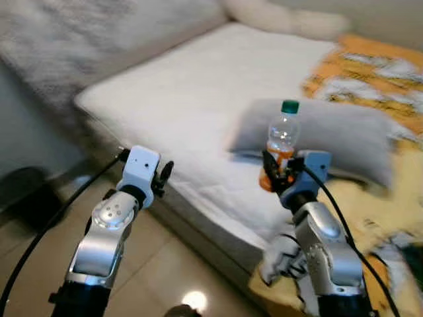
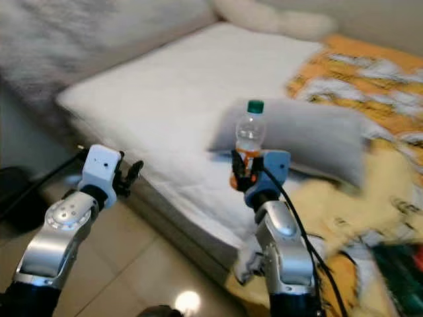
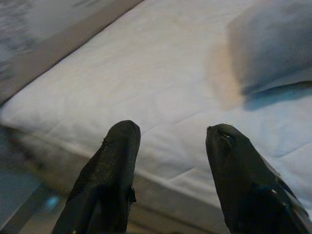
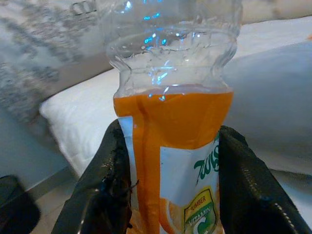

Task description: Clean up the room

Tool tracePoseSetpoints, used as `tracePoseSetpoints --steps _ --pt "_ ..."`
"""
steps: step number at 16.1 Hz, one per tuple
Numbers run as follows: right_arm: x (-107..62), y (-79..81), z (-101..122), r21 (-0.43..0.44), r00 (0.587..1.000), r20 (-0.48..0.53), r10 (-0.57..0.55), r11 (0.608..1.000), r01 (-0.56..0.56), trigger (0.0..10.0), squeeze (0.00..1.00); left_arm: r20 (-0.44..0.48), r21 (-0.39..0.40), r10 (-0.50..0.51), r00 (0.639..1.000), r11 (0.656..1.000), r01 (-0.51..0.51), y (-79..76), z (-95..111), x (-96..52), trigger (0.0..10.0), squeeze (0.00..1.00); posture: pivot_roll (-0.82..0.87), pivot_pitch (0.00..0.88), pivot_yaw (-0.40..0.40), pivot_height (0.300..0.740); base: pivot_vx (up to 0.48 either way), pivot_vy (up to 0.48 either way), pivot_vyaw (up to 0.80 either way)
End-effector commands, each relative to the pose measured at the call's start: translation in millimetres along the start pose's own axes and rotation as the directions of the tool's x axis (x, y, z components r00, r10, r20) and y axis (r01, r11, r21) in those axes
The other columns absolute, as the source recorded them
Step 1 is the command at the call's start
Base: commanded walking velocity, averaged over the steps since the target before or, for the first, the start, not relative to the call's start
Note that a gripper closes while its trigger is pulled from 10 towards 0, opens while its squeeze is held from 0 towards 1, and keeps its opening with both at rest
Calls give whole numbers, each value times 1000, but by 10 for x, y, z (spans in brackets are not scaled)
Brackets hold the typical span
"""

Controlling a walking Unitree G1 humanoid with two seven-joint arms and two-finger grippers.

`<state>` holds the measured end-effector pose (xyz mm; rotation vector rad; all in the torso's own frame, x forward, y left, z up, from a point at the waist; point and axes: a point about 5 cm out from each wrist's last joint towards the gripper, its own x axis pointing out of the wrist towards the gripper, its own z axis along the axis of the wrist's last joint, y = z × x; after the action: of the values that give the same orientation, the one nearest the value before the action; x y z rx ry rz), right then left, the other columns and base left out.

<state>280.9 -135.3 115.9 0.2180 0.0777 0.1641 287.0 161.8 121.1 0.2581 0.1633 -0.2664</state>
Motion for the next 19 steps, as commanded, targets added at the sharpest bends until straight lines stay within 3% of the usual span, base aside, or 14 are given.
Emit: tracePoseSetpoints --steps 1,5,11,19 --pt "12 -17 41 7 1000 2 -7 1000 7 10000 0 -2 -25 19 1000 999 -19 18 17 6 10000 0 -31 0 38 740 0 0 800" --pt "51 -21 30 63 1000 -15 -27 998 28 10000 0 52 -2 75 996 997 -75 72 66 27 10000 0 -20 0 21 740 0 0 800" --pt "85 13 7 5 997 -61 53 999 -52 10000 0 65 -5 61 996 998 -61 66 101 70 10000 0 -21 0 14 740 0 0 800" --pt "115 8 -2 -12 998 -56 40 999 -41 10000 0 58 -5 78 995 997 -78 112 92 81 10000 0 -9 0 2 740 204 0 0"
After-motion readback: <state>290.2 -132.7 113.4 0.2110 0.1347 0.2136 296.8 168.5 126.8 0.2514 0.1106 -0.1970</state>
